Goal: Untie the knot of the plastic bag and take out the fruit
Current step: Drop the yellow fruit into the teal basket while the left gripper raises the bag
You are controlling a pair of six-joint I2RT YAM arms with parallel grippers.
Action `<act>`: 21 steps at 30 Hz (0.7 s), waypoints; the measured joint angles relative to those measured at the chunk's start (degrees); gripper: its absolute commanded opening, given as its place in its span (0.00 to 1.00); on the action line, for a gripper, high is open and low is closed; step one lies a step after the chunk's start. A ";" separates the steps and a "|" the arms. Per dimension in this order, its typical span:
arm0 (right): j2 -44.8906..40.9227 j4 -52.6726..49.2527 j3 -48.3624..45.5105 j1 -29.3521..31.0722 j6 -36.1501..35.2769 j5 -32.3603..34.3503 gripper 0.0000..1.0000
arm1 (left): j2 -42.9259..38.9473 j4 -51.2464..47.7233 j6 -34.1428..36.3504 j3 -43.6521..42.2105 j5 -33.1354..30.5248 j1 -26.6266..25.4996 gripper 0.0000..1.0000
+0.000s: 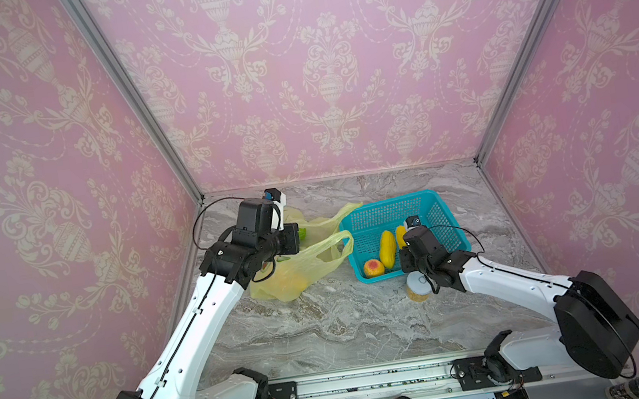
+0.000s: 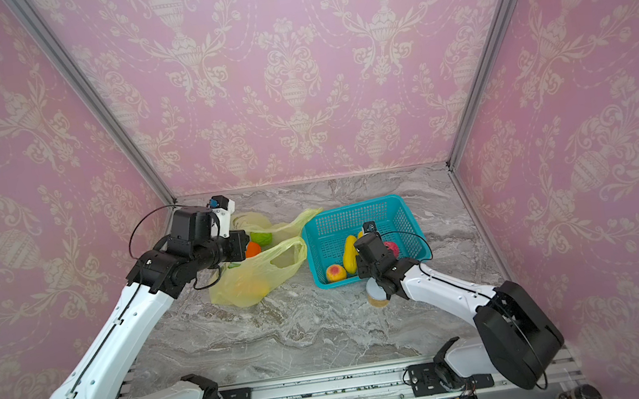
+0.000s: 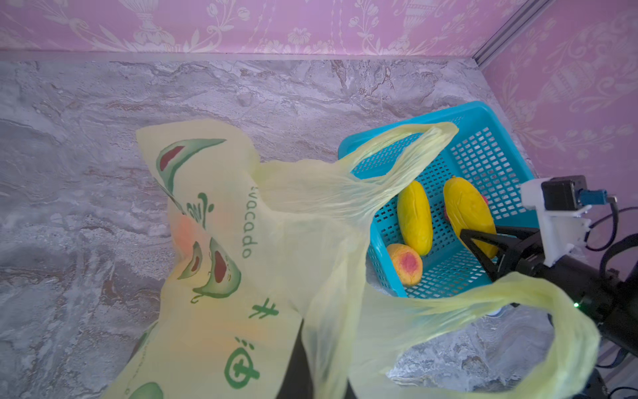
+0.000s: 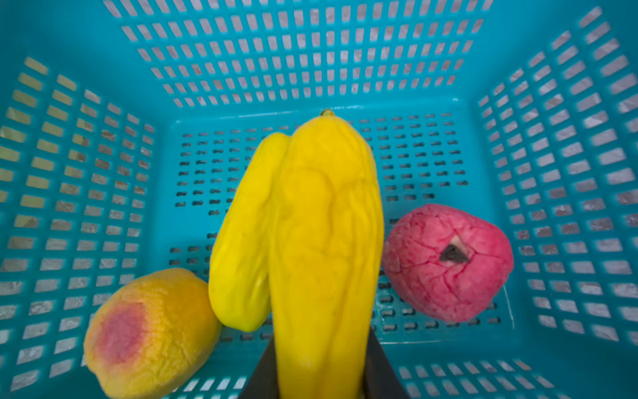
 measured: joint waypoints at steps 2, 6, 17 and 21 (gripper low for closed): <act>0.90 -0.17 0.57 -0.09 0.07 -0.02 0.03 | -4.09 0.09 1.49 -3.45 -1.55 -1.86 0.00; 2.05 -1.29 1.40 -0.09 1.29 -0.66 0.04 | -10.93 -0.07 3.48 -6.91 -2.19 -4.52 0.00; 0.68 -6.36 2.54 -0.09 2.54 -3.96 0.15 | -11.13 1.62 4.04 -7.96 3.50 -4.81 0.00; 4.24 -9.44 7.26 -0.39 2.51 -3.89 0.16 | -11.85 1.62 4.04 -8.11 3.72 -4.81 0.00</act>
